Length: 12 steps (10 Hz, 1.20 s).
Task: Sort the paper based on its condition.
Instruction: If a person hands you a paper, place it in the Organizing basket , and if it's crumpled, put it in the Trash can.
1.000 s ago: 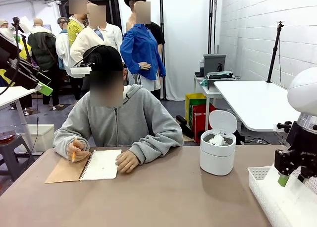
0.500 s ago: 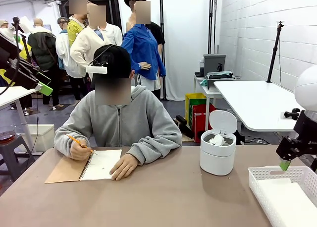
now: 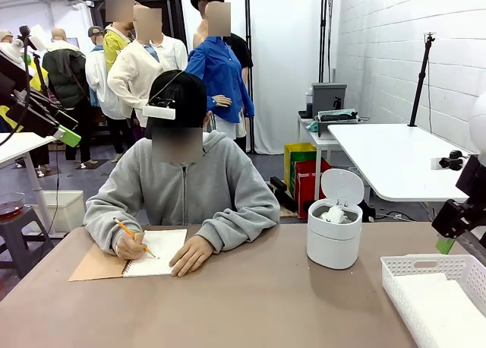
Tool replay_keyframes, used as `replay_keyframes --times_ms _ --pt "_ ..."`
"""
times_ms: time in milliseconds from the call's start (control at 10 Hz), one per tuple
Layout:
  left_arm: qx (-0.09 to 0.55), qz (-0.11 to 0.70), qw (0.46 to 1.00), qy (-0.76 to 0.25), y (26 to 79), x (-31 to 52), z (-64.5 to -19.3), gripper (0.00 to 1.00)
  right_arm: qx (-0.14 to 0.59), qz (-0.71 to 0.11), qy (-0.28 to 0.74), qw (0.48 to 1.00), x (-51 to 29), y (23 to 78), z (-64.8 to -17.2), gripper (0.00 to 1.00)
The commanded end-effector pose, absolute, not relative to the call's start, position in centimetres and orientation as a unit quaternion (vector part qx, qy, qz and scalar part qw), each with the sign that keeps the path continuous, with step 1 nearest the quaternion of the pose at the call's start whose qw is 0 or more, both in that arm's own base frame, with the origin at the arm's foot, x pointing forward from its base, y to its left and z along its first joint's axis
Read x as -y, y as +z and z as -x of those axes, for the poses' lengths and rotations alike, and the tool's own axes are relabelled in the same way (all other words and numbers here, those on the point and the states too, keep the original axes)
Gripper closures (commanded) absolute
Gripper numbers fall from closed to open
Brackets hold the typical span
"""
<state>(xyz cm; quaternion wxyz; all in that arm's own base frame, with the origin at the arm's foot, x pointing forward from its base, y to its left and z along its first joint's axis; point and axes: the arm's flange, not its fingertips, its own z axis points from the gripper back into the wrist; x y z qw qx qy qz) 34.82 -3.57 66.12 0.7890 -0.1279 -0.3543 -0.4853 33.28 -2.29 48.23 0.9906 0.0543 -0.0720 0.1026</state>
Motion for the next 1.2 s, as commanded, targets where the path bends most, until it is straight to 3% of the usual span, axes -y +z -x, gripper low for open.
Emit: replay_keyframes --times_ms 0,100,500,800,1100 --pt "0.356 0.134 0.783 -0.492 66.0 3.3 -34.8 0.0 0.067 -0.058 0.098 0.991 2.6 46.1 -30.3 0.0" --pt "0.356 0.134 0.783 -0.492 66.0 3.3 -34.8 0.0 0.072 -0.054 0.103 0.991 2.3 48.2 -33.3 0.0" --pt "0.356 0.134 0.783 -0.492 66.0 3.3 -34.8 0.0 0.069 -0.058 0.103 0.991 2.4 48.4 -32.9 0.0" --pt "0.356 0.134 0.783 -0.492 66.0 3.3 -34.8 0.0 0.068 -0.14 0.262 0.952 -1.8 51.0 -31.2 0.0" --pt "0.356 0.134 0.783 -0.492 66.0 3.3 -34.8 0.0 0.136 -0.199 0.354 0.904 -6.9 55.5 -31.0 0.0"
